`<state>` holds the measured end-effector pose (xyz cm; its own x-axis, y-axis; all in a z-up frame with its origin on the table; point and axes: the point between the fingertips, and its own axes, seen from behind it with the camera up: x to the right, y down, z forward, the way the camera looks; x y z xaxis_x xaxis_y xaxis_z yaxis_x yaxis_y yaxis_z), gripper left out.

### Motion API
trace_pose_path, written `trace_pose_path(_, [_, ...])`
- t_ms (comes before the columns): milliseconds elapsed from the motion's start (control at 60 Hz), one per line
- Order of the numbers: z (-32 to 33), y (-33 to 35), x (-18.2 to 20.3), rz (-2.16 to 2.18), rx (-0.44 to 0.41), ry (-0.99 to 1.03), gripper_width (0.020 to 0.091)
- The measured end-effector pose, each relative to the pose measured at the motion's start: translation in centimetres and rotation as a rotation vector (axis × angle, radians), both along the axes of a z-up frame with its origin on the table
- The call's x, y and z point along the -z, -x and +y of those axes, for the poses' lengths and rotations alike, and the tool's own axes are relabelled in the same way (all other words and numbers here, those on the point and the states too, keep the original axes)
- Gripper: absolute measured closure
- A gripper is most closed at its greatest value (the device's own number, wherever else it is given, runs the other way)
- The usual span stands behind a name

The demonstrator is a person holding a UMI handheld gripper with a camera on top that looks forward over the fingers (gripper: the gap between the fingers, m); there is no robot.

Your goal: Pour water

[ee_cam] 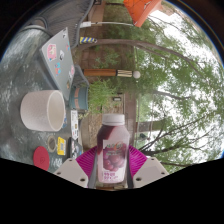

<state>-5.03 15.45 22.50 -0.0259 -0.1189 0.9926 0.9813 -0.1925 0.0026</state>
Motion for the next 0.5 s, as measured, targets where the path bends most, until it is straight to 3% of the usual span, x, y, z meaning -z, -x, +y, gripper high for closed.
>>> trace_pose_path(100, [-0.3,-3.3,1.8,0.663,-0.003,-0.101,0.0647])
trace_pose_path(267, [1.1,-4.7,10.0,1.513,-0.025,-0.094,0.0649])
trace_pose_path(433, [2.6,-4.6,12.8,1.617,-0.038,-0.047,0.0648])
trace_pose_path(450, [2.9,-4.2,14.6,1.643,-0.053,-0.065,0.0648])
trace_pose_path(500, [2.5,-4.4,14.2,1.62,-0.039,-0.053,0.0648])
